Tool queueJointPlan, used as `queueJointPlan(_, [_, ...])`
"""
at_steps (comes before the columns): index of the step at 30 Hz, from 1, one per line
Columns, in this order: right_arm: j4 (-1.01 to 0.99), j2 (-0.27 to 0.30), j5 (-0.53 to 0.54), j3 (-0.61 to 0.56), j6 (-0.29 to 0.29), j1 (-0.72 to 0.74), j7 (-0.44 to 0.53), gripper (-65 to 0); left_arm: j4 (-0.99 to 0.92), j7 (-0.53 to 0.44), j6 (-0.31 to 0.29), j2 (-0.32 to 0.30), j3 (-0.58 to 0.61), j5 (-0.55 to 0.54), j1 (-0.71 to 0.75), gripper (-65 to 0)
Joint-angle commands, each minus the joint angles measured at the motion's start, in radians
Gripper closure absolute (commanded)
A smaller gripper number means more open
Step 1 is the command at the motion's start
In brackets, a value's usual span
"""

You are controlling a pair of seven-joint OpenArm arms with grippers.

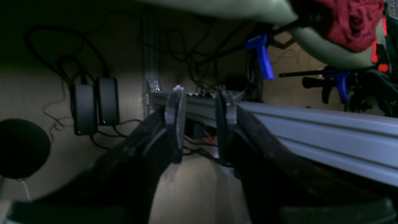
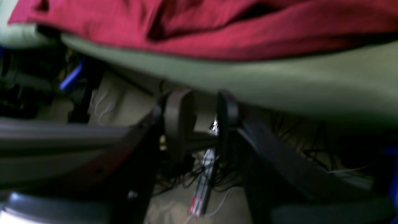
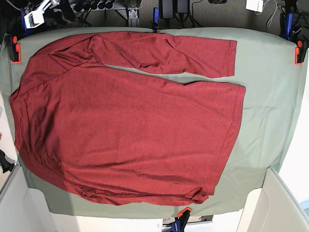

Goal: Fold the T-shirt properly

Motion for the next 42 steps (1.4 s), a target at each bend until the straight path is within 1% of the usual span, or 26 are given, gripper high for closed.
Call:
queueJointPlan(1, [0.017,0.006,0.022,0.023,0.0,-0.003,0.017,-18.0,0.021,-0.007,-0.013,-0.006,-0.018,-0.021,0.019,-19.8])
queueJointPlan(3, [0.017,0.006,0.041,0.049,-0.001,0.012,0.014,-18.0,0.028,-0.007,-0.013,-0.006,-0.035,-0.021,0.019,-19.8])
queueJointPlan(7, [0.017,0.006,0.095,0.091,-0.013,0.057,-0.056,-18.6,0.039,0.014,-0.013,-0.006,-0.049,-0.022,0.019,-19.8])
queueJointPlan(11, [0.017,0.006,0.127,0.123,-0.06,0.093,-0.114,-29.5,0.054,0.027,-0.013,-0.006,-0.049,-0.022,0.02,-19.8])
queueJointPlan(13, [0.017,0.003,0.139,0.137,-0.098,0.1,-0.129,-32.0,0.067,0.042,-0.013,-0.01,-0.049,-0.022,0.02,-19.8])
queueJointPlan(16, [0.019,-0.022,0.143,0.168,-0.14,0.108,-0.147,-32.1,0.09,0.042,-0.013,-0.029,-0.049,-0.021,0.028,-19.8])
queueJointPlan(18, [0.019,-0.039,0.163,0.185,-0.153,0.118,-0.159,-32.1,0.113,0.042,-0.013,-0.045,-0.049,-0.021,0.035,-19.8])
queueJointPlan(22, [0.019,-0.065,0.16,0.188,-0.218,0.157,-0.188,-32.1,0.14,0.04,-0.013,-0.066,-0.049,-0.017,0.039,-19.9])
queueJointPlan(24, [0.019,-0.074,0.156,0.188,-0.219,0.179,-0.192,-32.1,0.142,0.036,-0.013,-0.071,-0.049,-0.01,0.039,-20.5])
queueJointPlan(26, [0.019,-0.077,0.137,0.188,-0.239,0.198,-0.193,-32.1,0.142,0.033,-0.013,-0.072,-0.049,0.005,0.039,-25.9])
queueJointPlan(29, [0.019,-0.081,0.092,0.188,-0.302,0.219,-0.202,-32.1,0.142,0.018,-0.013,-0.072,-0.049,0.018,0.039,-35.3])
queueJointPlan(31, [0.019,-0.092,0.073,0.188,-0.341,0.224,-0.207,-32.1,0.142,0.01,-0.013,-0.072,-0.049,0.024,0.039,-36.8])
queueJointPlan(36, [0.019,-0.131,0.067,0.188,-0.375,0.224,-0.214,-32.1,0.142,0.003,-0.013,-0.072,-0.049,0.023,0.039,-36.8])
queueJointPlan(42, [0.015,-0.169,0.058,0.188,-0.376,0.256,-0.217,-32.1,0.142,-0.005,-0.013,-0.072,-0.049,0.024,0.039,-36.8])
